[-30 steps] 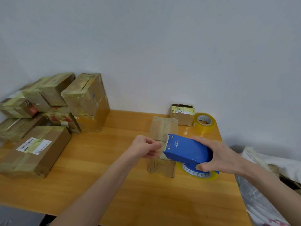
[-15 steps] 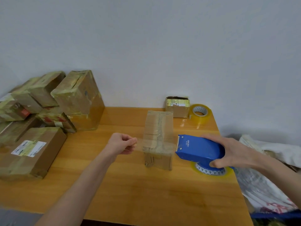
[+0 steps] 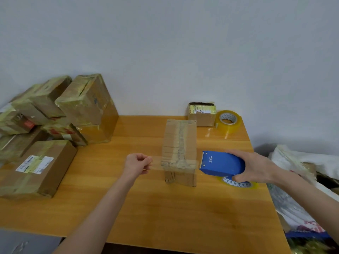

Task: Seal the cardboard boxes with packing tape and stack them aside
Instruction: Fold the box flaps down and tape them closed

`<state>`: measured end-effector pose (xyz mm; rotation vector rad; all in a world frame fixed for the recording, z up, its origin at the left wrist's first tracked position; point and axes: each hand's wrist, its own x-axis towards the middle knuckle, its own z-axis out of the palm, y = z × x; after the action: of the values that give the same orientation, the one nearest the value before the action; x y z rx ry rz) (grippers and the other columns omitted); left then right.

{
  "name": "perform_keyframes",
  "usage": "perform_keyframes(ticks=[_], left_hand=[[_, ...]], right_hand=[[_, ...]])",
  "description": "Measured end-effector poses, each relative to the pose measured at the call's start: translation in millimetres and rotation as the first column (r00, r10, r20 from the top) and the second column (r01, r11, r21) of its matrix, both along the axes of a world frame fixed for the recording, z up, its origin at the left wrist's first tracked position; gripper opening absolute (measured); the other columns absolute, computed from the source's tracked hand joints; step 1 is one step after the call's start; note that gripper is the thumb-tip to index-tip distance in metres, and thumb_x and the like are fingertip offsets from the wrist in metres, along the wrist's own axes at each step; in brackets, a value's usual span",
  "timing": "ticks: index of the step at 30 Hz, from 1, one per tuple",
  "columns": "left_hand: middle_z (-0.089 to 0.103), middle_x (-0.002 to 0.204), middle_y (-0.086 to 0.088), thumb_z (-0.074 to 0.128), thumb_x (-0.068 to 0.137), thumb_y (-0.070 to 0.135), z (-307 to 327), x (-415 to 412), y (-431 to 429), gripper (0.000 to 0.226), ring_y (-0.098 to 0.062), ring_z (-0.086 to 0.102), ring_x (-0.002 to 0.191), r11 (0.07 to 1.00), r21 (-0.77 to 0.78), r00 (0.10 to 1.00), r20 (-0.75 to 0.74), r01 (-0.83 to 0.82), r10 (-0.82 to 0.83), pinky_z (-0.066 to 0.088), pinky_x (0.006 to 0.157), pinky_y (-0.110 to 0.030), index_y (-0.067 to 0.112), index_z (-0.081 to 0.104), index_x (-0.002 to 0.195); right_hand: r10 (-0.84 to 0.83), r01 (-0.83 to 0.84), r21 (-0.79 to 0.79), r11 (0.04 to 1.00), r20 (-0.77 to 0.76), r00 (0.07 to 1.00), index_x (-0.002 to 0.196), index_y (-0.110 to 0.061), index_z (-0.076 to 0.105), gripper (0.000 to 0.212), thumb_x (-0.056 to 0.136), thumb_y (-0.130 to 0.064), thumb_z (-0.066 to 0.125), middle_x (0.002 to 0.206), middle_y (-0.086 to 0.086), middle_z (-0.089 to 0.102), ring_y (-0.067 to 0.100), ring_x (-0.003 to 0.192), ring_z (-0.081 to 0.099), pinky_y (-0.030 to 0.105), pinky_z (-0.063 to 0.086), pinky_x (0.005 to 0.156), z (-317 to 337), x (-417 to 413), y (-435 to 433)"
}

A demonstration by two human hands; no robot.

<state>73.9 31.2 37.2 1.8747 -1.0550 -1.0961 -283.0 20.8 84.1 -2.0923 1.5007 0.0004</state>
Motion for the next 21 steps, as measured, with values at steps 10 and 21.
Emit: perform_keyframes(ticks=[10, 21], left_hand=[[0.069, 0.078, -0.007, 0.065, 0.091, 0.018, -30.3, -14.2, -6.8, 0.014, -0.013, 0.061, 0.063, 0.996, 0.083, 0.999, -0.009, -0.032, 0.033, 0.055, 0.055, -0.025, 0.005, 0.065, 0.084], [0.056, 0.129, 0.0, 0.05, 0.099, 0.027, -37.4, -19.6, 10.7, 0.042, -0.014, 0.061, 0.091, 0.997, 0.031, 0.949, 0.308, 0.067, -0.074, 0.055, 0.074, -0.027, 0.018, 0.048, 0.14]], right_hand=[[-0.014, 0.015, 0.075, 0.997, -0.024, 1.0, 0.135, -0.042, 0.034, 0.075, 0.072, -0.036, 0.074, 0.107, -0.014, 0.056, 0.011, 0.093, 0.057, 0.026, 0.049, 0.073, -40.6, 4.7, -9.5], [-0.044, 0.037, 0.134, 0.99, 0.053, 0.998, 0.132, -0.041, 0.035, 0.076, 0.068, -0.036, 0.075, 0.108, -0.011, 0.056, 0.01, 0.093, 0.057, 0.027, 0.051, 0.076, -60.8, 4.2, -13.9]])
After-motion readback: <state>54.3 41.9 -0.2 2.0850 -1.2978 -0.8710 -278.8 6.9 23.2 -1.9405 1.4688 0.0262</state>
